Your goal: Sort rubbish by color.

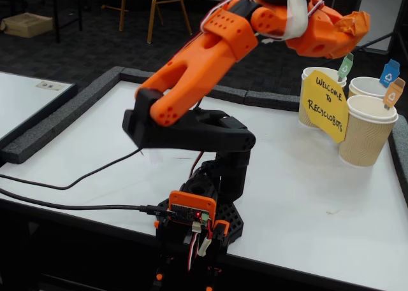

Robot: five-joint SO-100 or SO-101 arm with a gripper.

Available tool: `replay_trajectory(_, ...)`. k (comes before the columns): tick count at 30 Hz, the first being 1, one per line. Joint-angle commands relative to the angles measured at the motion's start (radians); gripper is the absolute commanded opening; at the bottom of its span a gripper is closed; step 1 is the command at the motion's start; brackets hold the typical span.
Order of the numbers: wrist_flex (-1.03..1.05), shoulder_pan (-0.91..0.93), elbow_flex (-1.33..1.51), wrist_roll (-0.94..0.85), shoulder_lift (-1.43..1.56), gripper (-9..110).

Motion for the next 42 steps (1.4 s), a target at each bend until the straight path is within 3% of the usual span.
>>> replay_trajectory(1,-0.044,-0.02,-0.169,0.008,-0.153,0)
replay_trajectory(19,0.08,0.005,-0.773,-0.434,-0.879,0)
replay_trajectory(31,0.092,0.034,-0.999,-0.522,-1.112,0)
replay_trajectory(42,0.092,0.054,-1.037,-0.523,-1.134,0)
